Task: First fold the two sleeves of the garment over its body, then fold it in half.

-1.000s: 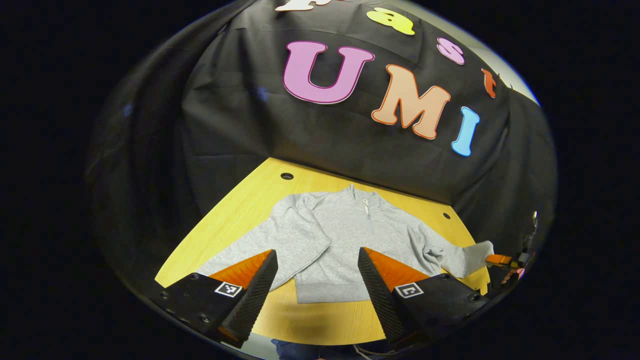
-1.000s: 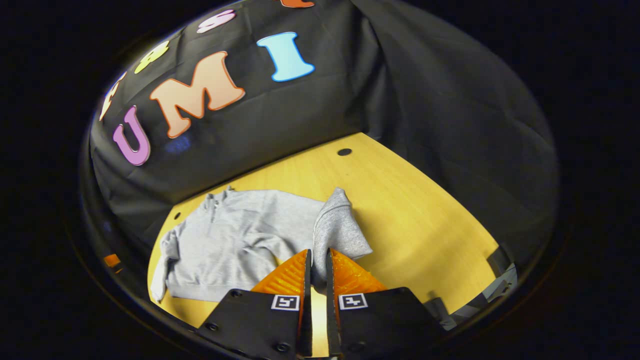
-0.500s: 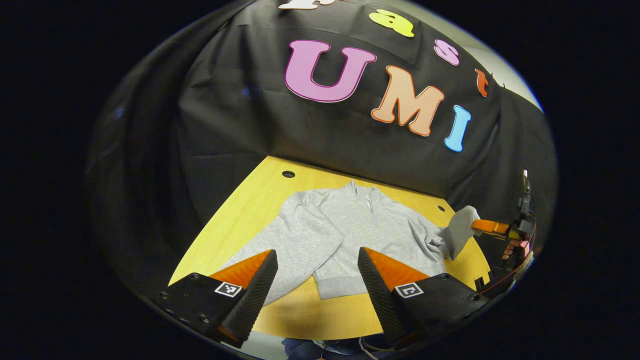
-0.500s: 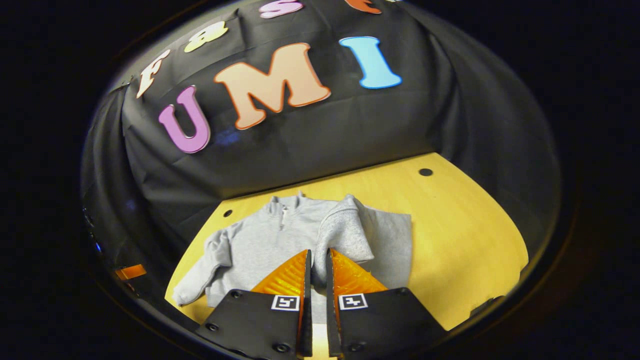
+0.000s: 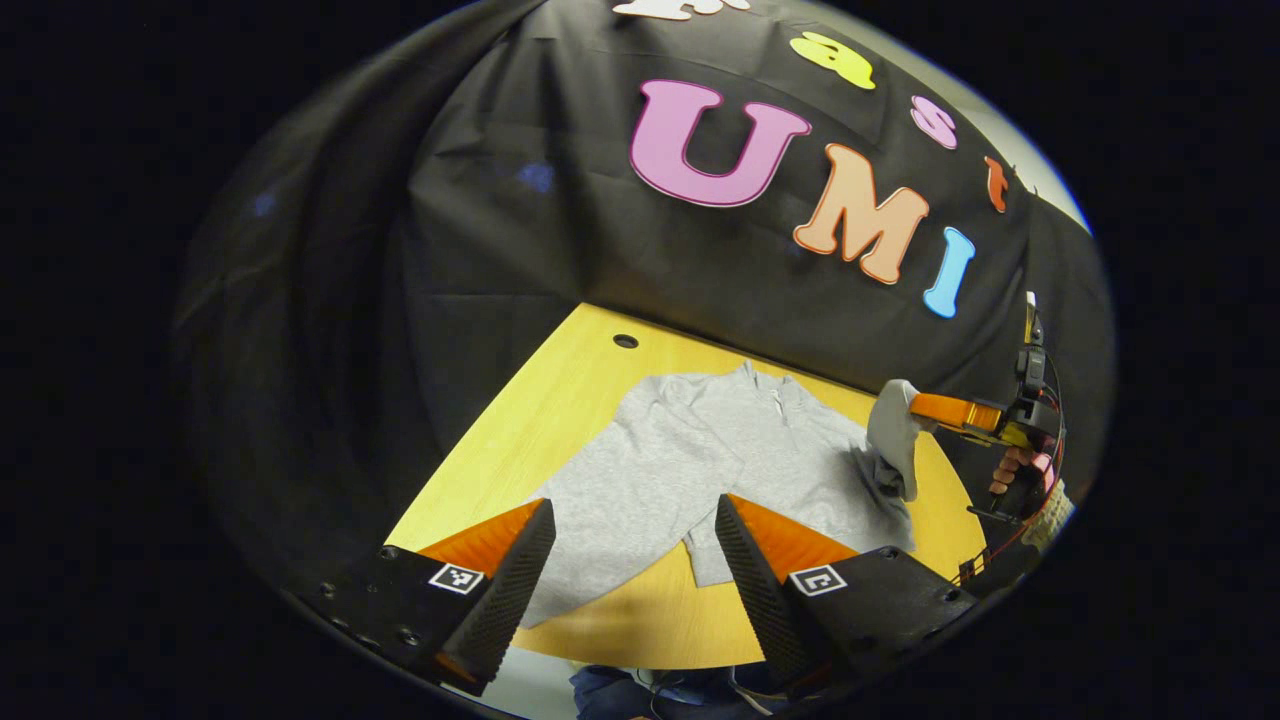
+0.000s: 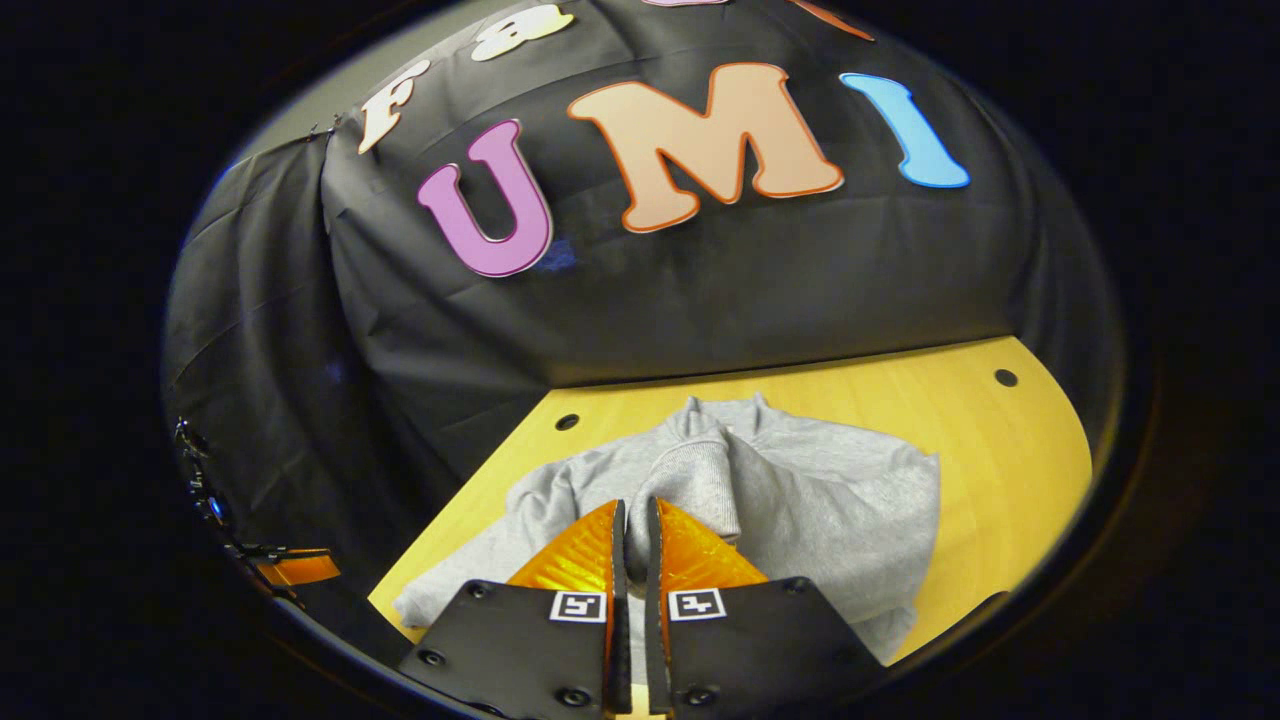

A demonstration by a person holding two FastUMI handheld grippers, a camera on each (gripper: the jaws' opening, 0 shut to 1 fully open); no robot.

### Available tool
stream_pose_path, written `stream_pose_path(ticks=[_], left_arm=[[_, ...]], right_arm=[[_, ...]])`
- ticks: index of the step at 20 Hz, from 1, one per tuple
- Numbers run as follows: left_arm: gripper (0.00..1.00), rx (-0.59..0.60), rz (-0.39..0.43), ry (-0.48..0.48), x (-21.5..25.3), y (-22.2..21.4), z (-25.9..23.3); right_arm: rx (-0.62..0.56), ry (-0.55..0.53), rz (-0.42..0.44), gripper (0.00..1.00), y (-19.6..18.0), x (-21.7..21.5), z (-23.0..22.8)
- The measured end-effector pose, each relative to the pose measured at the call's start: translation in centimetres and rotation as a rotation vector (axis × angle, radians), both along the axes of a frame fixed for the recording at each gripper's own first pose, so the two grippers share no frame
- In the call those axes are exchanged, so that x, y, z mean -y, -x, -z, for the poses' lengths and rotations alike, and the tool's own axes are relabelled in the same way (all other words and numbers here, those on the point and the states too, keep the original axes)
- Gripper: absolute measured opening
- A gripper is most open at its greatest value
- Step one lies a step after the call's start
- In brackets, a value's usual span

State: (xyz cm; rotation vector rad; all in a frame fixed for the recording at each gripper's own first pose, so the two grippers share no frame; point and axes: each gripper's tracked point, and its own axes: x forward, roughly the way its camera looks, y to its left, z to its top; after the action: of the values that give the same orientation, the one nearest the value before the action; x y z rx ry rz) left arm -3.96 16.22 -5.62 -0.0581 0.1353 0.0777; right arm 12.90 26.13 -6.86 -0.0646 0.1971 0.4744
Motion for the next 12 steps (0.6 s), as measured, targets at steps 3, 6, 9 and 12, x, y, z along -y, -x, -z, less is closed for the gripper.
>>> stream_pose_path(ticks=[3, 6, 9, 12], left_arm=[[0.94, 0.004, -0.032, 0.011, -1.5, 0.4, 0.3], [0.94, -0.005, -0.063, 0.022, -2.7, 0.7, 1.3], [0.94, -0.023, -0.091, 0.043, -3.8, 0.9, 2.7], [0.95, -0.045, -0.12, 0.061, -5.1, 1.0, 4.7]], right_arm=[[-0.055, 0.025, -0.07, 0.08, -0.9, -4.4, 2.8], [-0.104, 0.04, -0.131, 0.08, -1.1, -8.0, 5.4], [-0.154, 0.043, -0.197, 0.06, -0.7, -11.8, 7.6], [-0.192, 0.075, -0.26, 0.06, -0.8, -15.8, 10.3]])
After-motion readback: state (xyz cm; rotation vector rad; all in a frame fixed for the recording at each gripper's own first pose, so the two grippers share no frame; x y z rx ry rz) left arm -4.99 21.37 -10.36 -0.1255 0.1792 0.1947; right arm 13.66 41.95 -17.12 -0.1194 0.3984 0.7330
